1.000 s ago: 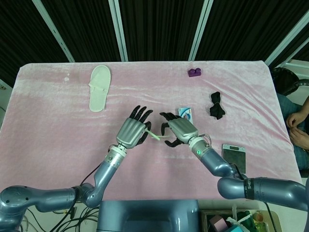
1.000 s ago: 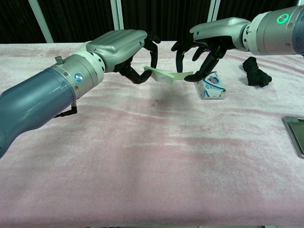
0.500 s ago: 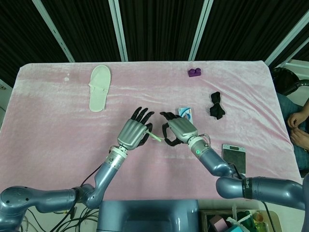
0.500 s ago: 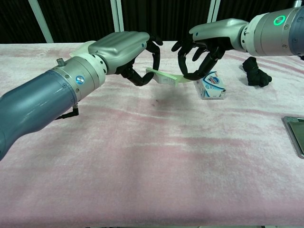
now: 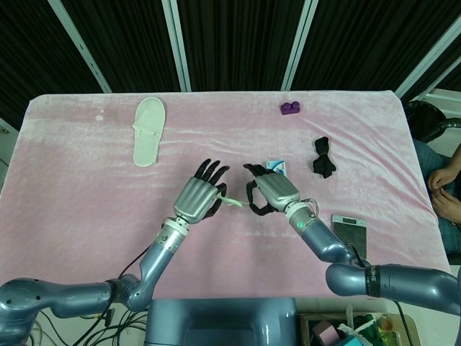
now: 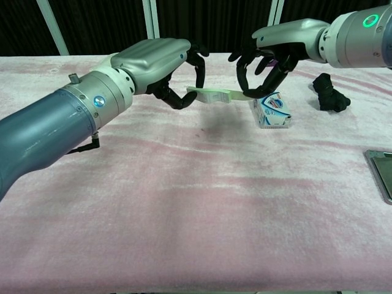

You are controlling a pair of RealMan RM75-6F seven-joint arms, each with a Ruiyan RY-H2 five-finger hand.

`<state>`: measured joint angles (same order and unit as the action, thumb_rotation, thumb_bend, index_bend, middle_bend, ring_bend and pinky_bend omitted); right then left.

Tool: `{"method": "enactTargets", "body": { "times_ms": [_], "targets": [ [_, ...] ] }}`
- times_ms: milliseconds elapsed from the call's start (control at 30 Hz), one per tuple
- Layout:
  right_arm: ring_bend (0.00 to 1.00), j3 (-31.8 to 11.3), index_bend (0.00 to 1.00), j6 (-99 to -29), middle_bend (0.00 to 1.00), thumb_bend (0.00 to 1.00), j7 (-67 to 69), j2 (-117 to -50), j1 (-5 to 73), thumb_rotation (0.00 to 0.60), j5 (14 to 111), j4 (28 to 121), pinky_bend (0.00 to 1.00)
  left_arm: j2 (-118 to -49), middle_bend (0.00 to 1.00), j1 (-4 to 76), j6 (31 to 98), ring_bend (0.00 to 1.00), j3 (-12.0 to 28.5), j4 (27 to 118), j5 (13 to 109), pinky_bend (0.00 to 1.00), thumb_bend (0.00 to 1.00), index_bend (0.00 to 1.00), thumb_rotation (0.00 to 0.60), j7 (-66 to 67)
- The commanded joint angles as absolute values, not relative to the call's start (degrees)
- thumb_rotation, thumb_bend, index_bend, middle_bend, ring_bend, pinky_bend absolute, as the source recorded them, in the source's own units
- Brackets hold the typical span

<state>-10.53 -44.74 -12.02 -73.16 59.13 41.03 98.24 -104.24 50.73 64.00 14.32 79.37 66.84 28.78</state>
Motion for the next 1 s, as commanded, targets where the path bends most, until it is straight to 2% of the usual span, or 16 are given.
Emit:
{"method": "enactTargets", "body": {
  "times_ms": [33,433,700,1000],
  "targets": [
    [0.00,-10.3,0.72,-45.1,0.00,0.46,-11.5,-71.8,58.2,0.600,41.5,98.4,0.13,-103.5,0.11,50.2,64.3,0.00,14.2,79.5,67.0,0.00,0.50,0.58,0.600,28.6],
    [0.00,-8.8,0.73,-42.0,0.00,0.46,-7.1,-69.1,54.4,0.600,43.7,94.8,0.13,-100.1,0.11,47.1,64.8,0.00,12.8,78.9,66.7,0.00,0.50,0.58,0.600,26.4],
    [0.00,-7.9,0.73,-41.1,0.00,0.45,-5.5,-72.5,53.1,0.600,46.6,93.3,0.13,-102.9,0.12,46.2,61.9,0.00,11.1,73.0,66.2,0.00,0.50,0.57,0.600,22.5],
    [0.00,-5.4,0.72,-40.7,0.00,0.36,-9.1,-78.1,53.7,0.600,45.6,89.6,0.13,-108.0,0.12,46.3,60.4,0.00,10.1,65.0,68.4,0.00,0.50,0.54,0.600,18.1]
  ]
}}
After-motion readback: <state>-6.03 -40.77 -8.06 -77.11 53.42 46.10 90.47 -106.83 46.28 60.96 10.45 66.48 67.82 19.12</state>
